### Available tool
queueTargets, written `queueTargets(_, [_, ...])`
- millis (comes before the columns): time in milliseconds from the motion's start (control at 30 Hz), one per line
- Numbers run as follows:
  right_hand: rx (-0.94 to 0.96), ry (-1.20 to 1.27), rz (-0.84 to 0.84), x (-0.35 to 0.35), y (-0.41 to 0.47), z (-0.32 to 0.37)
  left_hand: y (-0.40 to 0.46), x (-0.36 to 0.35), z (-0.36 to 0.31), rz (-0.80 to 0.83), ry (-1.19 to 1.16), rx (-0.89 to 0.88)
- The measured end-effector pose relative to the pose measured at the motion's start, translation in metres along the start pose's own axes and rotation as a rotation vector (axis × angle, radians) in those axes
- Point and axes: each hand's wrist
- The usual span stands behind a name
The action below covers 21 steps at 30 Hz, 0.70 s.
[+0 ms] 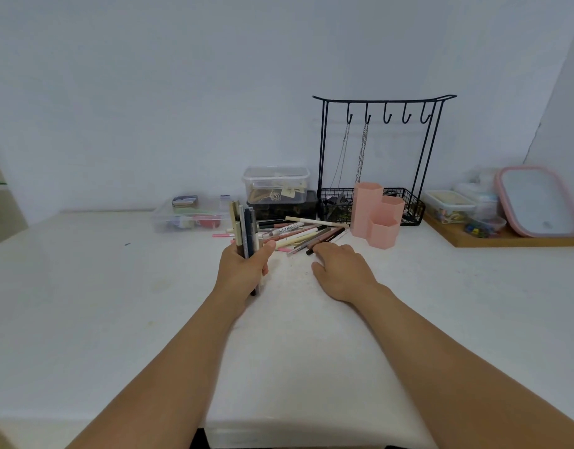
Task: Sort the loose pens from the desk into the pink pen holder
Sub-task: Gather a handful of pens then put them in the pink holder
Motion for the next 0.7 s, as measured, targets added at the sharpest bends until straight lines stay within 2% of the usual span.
queueTargets(167, [-0.014,0.010,-0.102,0.012,-0.003,0.011,-0.004,-0.001,-0.001,0.050,-0.004,-0.025])
queueTargets(400, [-0.247,0.162,-0.189,0.022,-0.002,0.007,-0.004,-0.002,-0.001,0.041,-0.012,-0.008])
queueTargets(633, [-0.373,0.707,-0.518,0.040,-0.007,0.000,-0.001,-0.002,0.000,0.029,-0.104,0.018])
queueTargets(700, [-0.386,1.016,-0.495,0.045,-0.009,0.008,-0.002,-0.002,0.000,0.042,-0.133,0.014])
Point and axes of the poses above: each hand's wrist, its own y-axis towards the middle knuckle, its own x-axis out of the back of the hand, z = x × y, and after that the axes turned 1 degree about -y, right-handed
